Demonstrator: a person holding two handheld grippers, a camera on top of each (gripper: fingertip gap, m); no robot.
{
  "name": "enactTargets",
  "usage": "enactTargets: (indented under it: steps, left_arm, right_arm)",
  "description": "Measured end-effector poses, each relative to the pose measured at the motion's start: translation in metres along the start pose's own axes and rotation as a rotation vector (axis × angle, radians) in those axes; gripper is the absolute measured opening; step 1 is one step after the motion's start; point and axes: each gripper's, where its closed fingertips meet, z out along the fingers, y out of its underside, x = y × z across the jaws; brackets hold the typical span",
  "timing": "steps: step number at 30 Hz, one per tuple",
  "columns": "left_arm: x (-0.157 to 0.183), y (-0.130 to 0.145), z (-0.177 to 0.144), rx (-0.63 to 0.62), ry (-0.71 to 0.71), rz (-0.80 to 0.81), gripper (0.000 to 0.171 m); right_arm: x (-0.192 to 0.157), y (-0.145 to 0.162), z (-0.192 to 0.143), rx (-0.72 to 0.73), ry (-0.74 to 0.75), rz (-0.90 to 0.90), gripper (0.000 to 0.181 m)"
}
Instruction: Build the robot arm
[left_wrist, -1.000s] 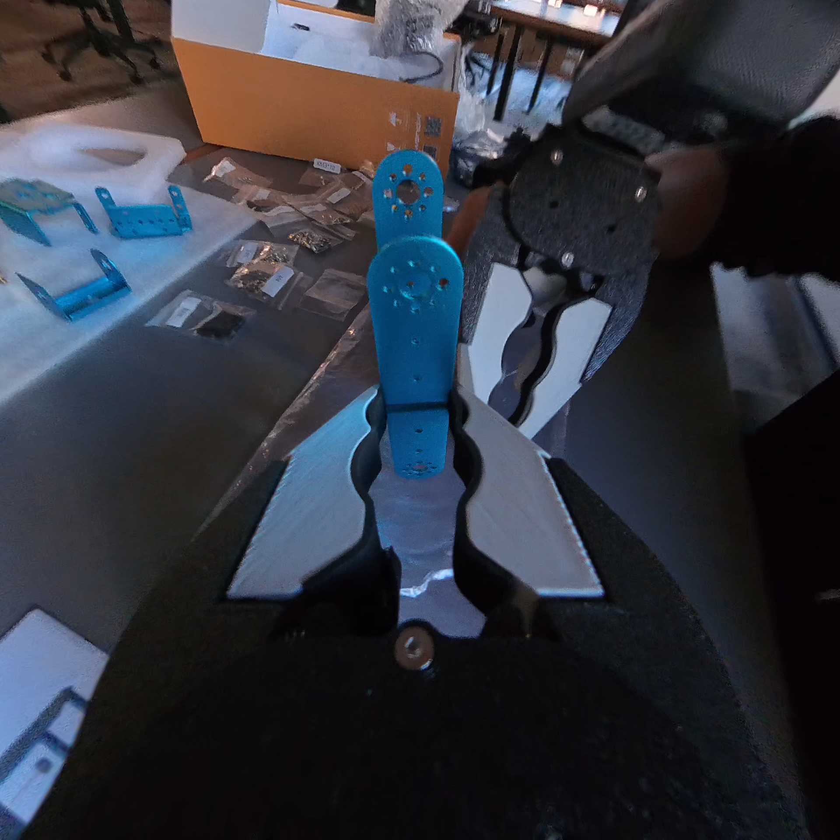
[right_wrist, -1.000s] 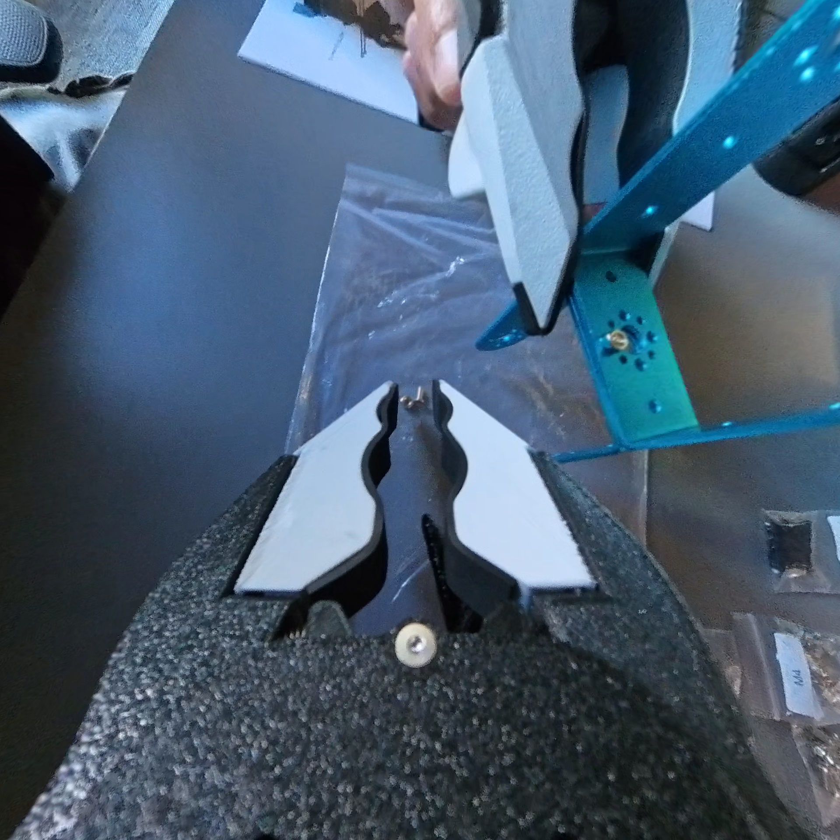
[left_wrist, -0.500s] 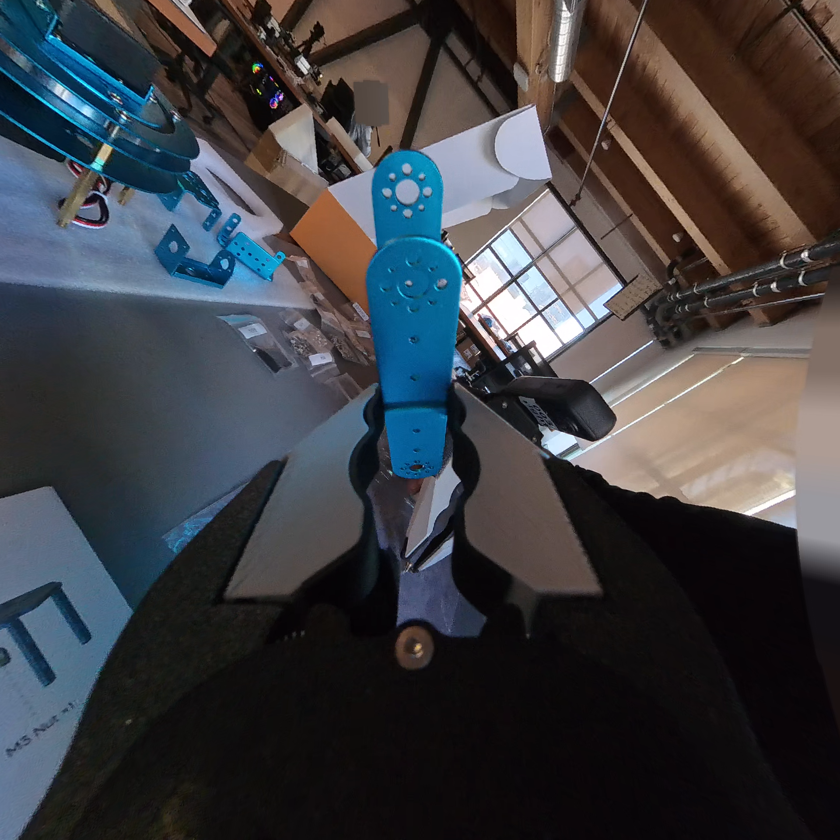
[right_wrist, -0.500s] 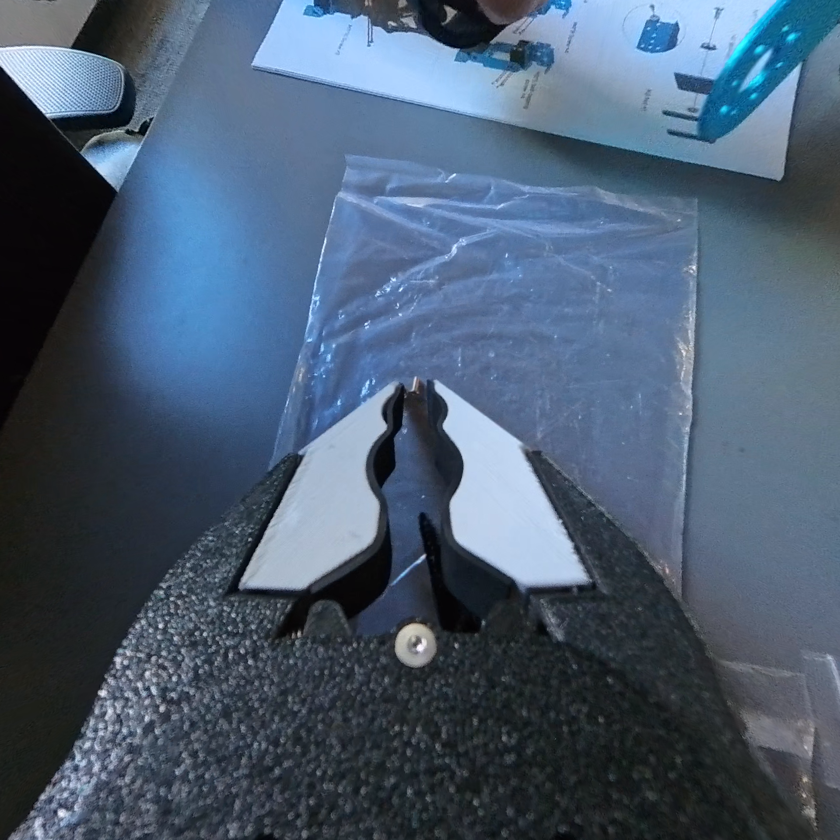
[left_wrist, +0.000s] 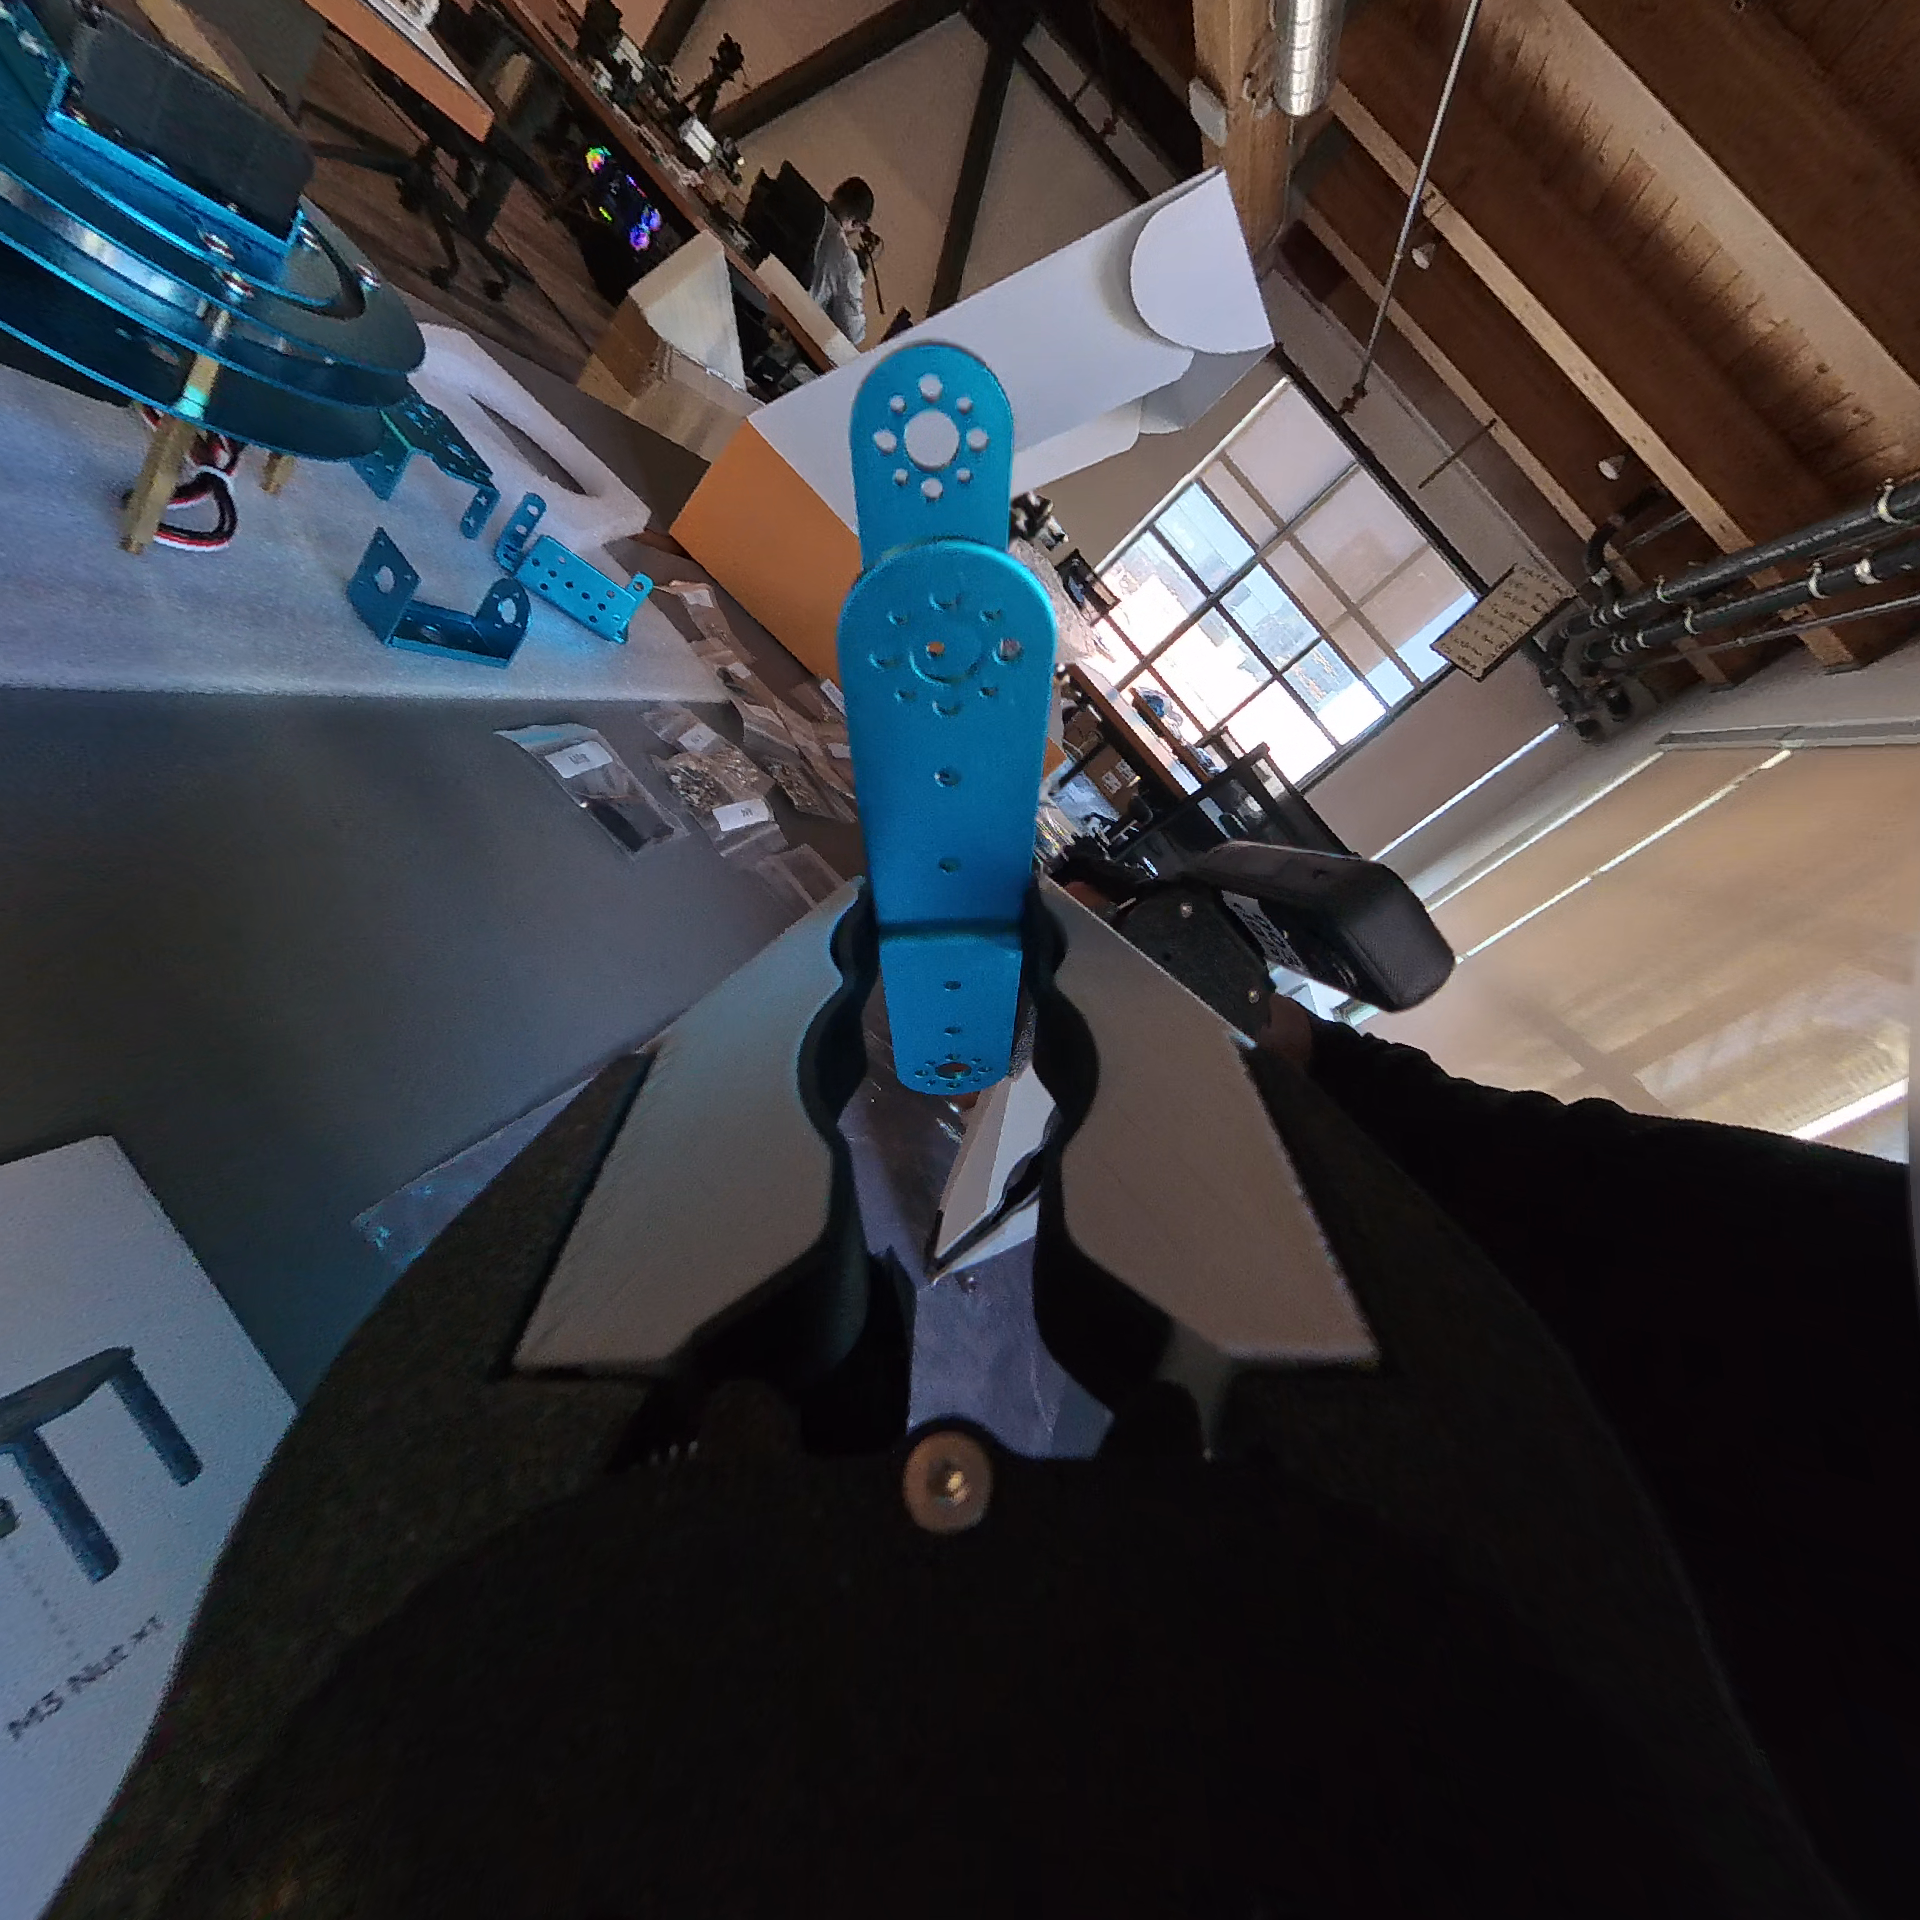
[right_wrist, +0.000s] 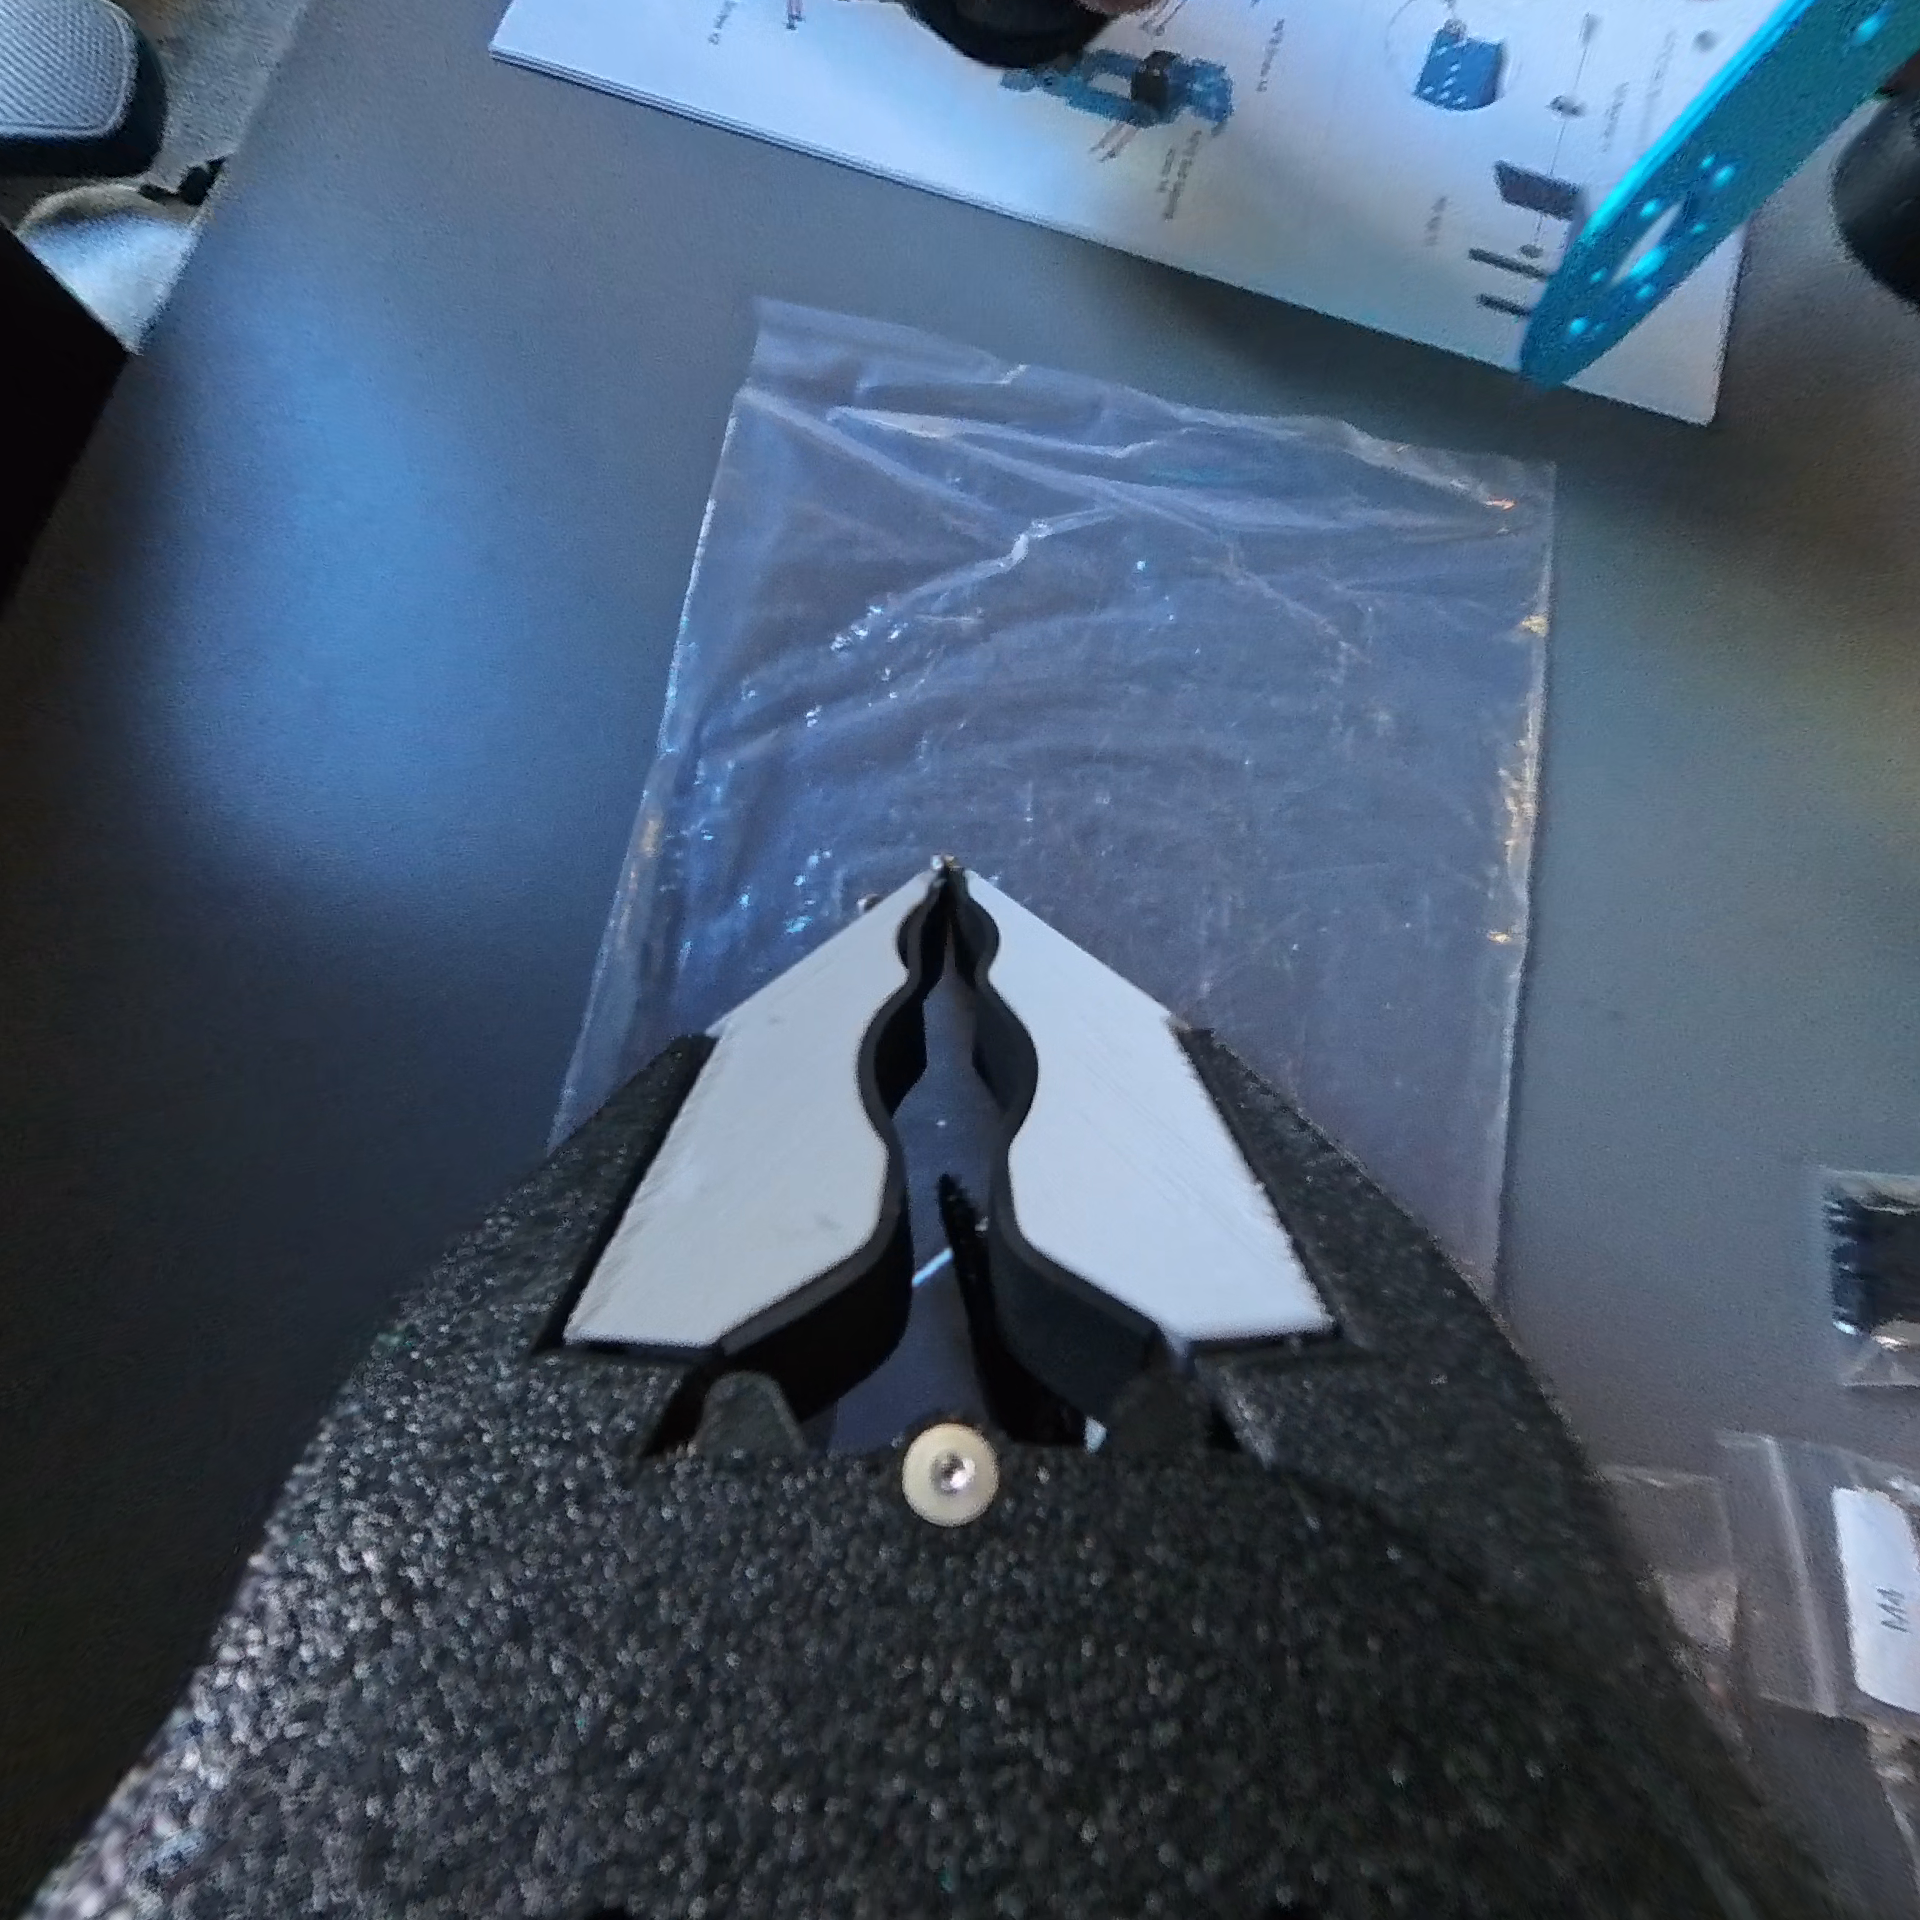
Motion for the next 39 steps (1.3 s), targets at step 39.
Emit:
enactTargets:
  steps: [39]
  left_arm:
    - [0.132,0.044,-0.007,0.400,0.668,-0.545,0.026]
  right_arm:
    - [0.018,-0.152,-0.138,0.654,0.688,-0.330,0.002]
